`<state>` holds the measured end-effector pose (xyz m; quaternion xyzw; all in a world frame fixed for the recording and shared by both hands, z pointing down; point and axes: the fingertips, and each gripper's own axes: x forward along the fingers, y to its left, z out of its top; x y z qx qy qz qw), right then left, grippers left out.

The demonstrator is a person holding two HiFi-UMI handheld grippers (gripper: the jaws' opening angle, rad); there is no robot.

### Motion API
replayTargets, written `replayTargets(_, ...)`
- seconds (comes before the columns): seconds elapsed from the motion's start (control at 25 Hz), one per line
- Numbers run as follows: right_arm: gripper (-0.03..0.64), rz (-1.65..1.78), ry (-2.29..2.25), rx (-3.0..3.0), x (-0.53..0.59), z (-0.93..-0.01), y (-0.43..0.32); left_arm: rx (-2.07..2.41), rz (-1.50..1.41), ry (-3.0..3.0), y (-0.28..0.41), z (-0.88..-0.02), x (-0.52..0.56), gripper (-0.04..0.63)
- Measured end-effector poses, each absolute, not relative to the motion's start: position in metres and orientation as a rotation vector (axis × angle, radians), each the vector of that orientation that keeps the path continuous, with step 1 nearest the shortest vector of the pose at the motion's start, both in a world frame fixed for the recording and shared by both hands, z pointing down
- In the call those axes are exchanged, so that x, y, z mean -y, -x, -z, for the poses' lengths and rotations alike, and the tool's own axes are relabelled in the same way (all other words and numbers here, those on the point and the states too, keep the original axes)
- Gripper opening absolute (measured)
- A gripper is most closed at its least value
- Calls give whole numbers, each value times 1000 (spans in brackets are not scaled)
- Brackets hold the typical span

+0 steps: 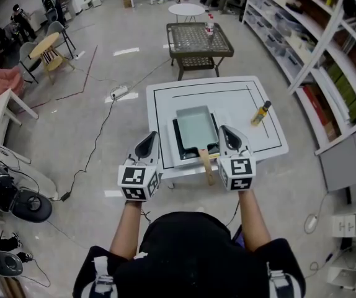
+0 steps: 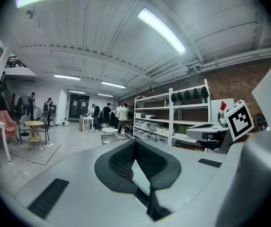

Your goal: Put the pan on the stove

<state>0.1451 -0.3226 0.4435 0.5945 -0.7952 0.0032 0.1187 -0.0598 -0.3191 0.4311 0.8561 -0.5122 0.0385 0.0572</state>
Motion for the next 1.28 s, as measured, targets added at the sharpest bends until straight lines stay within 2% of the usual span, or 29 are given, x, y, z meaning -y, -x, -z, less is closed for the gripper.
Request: replayTargets(1.28,34,-123,-1687,2366,328,-461,-141,1540,-146,-2617,45,-440,322,25)
